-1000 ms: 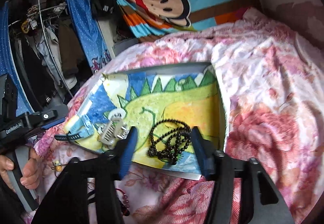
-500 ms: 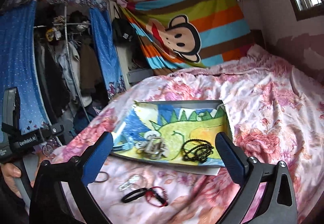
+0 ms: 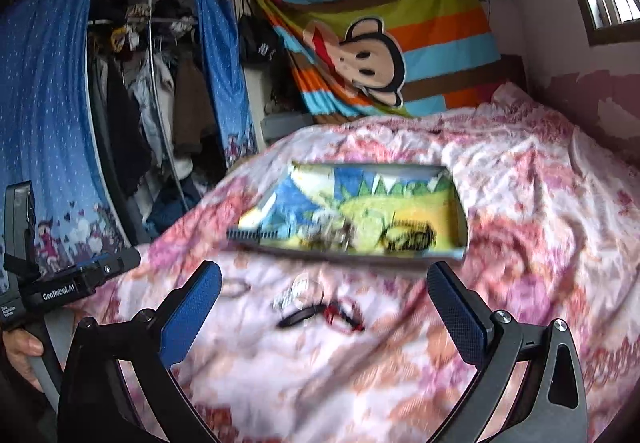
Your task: Organize jewelry
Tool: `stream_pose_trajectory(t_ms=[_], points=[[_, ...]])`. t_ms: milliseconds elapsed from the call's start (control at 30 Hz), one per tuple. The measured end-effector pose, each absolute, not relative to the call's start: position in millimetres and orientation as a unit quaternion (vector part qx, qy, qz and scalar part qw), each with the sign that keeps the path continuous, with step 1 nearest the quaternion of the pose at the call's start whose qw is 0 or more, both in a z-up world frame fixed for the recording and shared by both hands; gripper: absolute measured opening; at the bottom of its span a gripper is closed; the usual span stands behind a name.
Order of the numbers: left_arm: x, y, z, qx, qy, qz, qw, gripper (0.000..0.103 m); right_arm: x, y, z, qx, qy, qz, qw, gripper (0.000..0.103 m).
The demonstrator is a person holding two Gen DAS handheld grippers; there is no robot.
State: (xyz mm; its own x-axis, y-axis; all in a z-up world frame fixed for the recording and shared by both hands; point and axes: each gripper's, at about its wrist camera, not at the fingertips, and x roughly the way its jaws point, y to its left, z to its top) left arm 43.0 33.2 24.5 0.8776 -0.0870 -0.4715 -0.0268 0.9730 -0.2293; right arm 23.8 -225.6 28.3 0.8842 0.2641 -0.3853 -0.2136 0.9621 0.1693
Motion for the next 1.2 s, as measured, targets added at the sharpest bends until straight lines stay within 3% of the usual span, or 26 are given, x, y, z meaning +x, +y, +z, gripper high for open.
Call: stream_pose_trajectory(t_ms=[600, 1200], points=[[40, 38, -10, -0.113, 0.317, 0.023, 0.941, 0.103, 26, -221, -23, 0.051, 0.304, 0.101, 0.946, 0.101], [96, 40, -21, -0.094, 0.357, 0.014, 0.929, 0.103, 63, -218, -26, -0.010, 0.323, 0.128, 0.938, 0.101]])
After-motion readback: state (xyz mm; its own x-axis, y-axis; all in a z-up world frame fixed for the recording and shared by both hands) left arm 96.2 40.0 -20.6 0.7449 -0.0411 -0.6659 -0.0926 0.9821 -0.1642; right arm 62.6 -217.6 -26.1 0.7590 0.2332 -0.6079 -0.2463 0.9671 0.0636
